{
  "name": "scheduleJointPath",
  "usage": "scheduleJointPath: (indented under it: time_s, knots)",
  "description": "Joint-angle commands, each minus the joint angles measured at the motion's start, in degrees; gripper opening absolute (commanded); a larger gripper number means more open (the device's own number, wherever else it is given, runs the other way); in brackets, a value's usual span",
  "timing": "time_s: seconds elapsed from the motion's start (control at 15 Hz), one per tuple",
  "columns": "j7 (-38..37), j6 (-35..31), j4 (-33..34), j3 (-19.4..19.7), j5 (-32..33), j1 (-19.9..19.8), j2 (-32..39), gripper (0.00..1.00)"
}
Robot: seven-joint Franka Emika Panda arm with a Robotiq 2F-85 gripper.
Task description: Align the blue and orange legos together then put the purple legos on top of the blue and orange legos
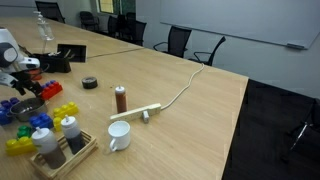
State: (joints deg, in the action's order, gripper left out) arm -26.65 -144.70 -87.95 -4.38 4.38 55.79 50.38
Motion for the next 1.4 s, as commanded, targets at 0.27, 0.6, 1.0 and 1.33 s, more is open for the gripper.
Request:
scheduleJointPath:
  time_s: [0.27,0.6,1.0,1.33]
  knots:
    - [1.8,-2.2,-0.4,-0.4,-0.6,-0.5,0.1,1.0]
    - [2.1,-3.4,0.0,-0.5,-0.6,-0.5,0.7,1.0]
    - [2.4,-4.8,0.0,-0.3,-0.7,-0.5,0.9,1.0]
    - [2.6,-4.9,0.0,-0.4,-0.7,-0.5,0.9,1.0]
